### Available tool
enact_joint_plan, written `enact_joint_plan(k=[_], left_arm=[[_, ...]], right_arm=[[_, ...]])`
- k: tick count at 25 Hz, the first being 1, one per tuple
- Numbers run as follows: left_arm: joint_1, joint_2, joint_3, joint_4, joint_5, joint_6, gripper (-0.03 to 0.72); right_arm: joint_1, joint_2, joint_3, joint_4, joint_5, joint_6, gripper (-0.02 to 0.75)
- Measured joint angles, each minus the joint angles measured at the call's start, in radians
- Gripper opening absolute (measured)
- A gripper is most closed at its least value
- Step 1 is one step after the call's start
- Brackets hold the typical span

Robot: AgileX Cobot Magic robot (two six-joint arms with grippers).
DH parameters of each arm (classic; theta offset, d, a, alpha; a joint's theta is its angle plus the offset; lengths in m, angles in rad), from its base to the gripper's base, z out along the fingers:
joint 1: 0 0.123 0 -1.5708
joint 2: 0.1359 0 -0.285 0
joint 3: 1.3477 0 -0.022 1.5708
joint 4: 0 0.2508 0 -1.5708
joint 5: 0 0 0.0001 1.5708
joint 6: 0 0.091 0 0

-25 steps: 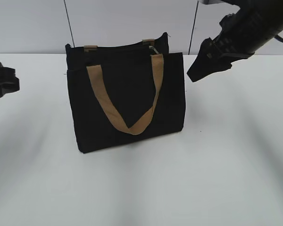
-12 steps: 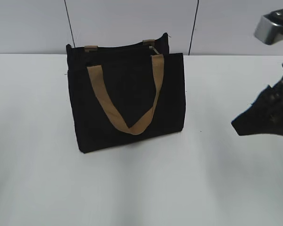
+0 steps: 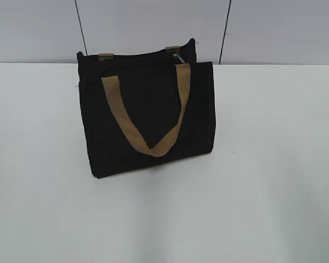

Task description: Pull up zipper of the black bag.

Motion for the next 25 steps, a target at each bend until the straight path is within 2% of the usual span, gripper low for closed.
enact_joint_plan(k=[6, 12, 18, 25], left_arm=[[0.0, -0.153, 0.0, -0.06, 0.026, 0.065, 0.346], [0.0, -0.216, 0.079, -0.102, -0.013, 0.125, 0.346], [0.0, -0.221, 0.091, -0.122, -0.025, 0.15, 0.346], [0.0, -0.222, 0.091, -0.123, -0.027, 0.154, 0.346]], right_arm=[[0.0, -0.318, 0.084, -0.149, 0.061, 0.181, 0.536], [0.0, -0.589, 0.138, -0.244, 0.068, 0.228, 0.536], [0.0, -0.625, 0.142, -0.296, 0.077, 0.263, 0.533], [0.0, -0.625, 0.143, -0.321, 0.078, 0.279, 0.487]])
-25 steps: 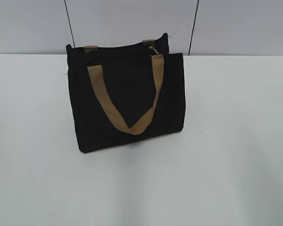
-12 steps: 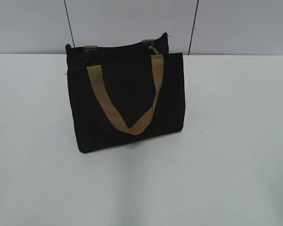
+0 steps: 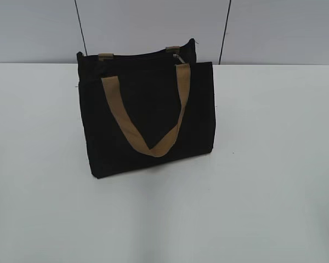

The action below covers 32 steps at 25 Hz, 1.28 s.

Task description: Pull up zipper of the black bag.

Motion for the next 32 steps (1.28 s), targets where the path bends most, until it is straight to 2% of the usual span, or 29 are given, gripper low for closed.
enact_joint_plan(k=[11, 14, 24, 32], left_arm=[[0.008, -0.001, 0.0, 0.0, -0.002, 0.0, 0.345], [0.048, -0.001, 0.0, 0.0, -0.002, 0.0, 0.344], [0.252, -0.073, 0.002, 0.0, -0.003, 0.0, 0.342], [0.293, -0.073, 0.002, 0.0, -0.003, 0.0, 0.336]], right_arm=[[-0.02, 0.0, 0.0, -0.006, 0.0, 0.001, 0.482], [-0.07, 0.0, 0.0, -0.006, 0.0, 0.001, 0.482], [-0.216, 0.0, 0.001, 0.006, 0.001, 0.001, 0.482], [-0.221, 0.0, 0.001, 0.005, 0.001, 0.001, 0.482]])
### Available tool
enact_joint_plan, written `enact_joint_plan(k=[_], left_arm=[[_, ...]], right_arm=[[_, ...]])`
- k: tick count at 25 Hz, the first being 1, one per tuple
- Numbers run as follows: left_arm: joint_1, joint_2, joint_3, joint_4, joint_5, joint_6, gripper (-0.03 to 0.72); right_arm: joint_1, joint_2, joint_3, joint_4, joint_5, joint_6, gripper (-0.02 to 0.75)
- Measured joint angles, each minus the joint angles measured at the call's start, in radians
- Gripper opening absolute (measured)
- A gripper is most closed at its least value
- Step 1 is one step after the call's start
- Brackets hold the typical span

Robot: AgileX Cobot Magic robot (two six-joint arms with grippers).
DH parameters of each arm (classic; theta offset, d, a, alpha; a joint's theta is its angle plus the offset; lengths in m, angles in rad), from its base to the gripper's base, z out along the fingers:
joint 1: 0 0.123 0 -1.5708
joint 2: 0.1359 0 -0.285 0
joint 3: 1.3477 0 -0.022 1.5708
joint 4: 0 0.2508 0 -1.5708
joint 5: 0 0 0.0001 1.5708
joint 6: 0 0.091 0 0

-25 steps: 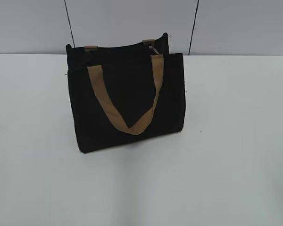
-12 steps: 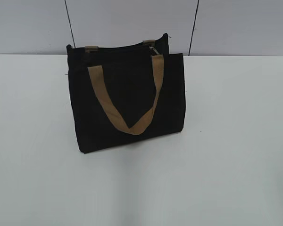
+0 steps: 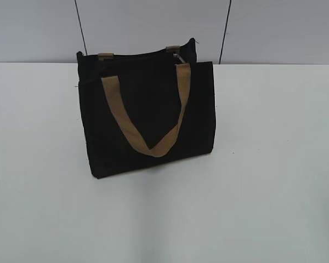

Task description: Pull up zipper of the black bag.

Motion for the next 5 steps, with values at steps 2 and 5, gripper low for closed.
enact_joint_plan(k=[2, 5], left_arm=[[0.011, 0.0, 0.0, 0.0, 0.0, 0.0, 0.321], [0.016, 0.0, 0.0, 0.0, 0.0, 0.0, 0.3]], right_arm=[[0.0, 0.0, 0.0, 0.0, 0.0, 0.0, 0.482], [0.0, 0.0, 0.0, 0.0, 0.0, 0.0, 0.482]])
